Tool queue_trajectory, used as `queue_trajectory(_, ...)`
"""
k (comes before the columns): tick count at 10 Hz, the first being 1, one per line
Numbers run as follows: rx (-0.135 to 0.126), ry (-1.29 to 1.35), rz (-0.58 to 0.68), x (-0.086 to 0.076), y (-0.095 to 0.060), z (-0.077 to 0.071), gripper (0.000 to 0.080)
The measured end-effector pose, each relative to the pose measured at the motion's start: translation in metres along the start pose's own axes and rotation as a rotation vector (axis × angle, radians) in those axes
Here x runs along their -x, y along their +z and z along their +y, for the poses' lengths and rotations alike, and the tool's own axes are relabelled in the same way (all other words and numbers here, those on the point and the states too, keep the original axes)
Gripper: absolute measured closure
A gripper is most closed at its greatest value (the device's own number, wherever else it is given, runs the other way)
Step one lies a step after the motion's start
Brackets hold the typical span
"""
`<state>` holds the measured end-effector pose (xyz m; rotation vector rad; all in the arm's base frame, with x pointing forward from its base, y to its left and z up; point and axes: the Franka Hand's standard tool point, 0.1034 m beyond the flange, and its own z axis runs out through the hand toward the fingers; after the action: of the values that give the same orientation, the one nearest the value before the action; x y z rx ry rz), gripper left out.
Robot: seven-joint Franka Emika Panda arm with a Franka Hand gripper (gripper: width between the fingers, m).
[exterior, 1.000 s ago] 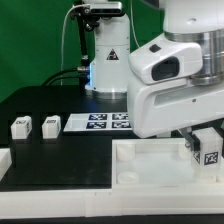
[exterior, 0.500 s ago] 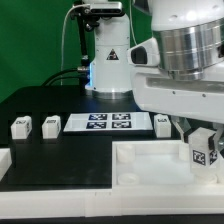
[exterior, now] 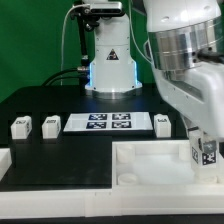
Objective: Assemble one leg
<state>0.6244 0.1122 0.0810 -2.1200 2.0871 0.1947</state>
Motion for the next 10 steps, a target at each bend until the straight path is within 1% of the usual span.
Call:
queue_trajectory(1, -0.008, 0.085, -0.01, 0.0067, 0.0023, 0.0, 0.0501)
queue_trajectory(2, -0.015, 0.07, -0.009, 0.0073, 0.0025, -0.0002, 0.0501)
queue_trajectory(3, -0.014, 0.053, -0.009, 0.0073, 0.0029, 0.0001, 0.041)
queue_trajectory(4, -0.014, 0.021, -0.01, 0.0077, 0.0031, 0.0002, 0.041)
queue_trajectory(5, -0.013, 0.008, -0.01, 0.0079, 0.0034, 0.0003, 0.0239)
queue_trajectory(6, -0.004, -0.114, -0.008, 0.0056, 0.0029, 0.0, 0.0239)
queue_trajectory(7, 0.024, -0.314, -0.005, 0.0071, 0.0004, 0.0001, 0.0166)
queue_trajectory(8, 0.03, -0.405, -0.008, 0.0112, -0.0015, -0.0009, 0.0154)
queue_trajectory(10, 0.026, -0.625, -0.012, 0.0104, -0.0006, -0.001, 0.0151)
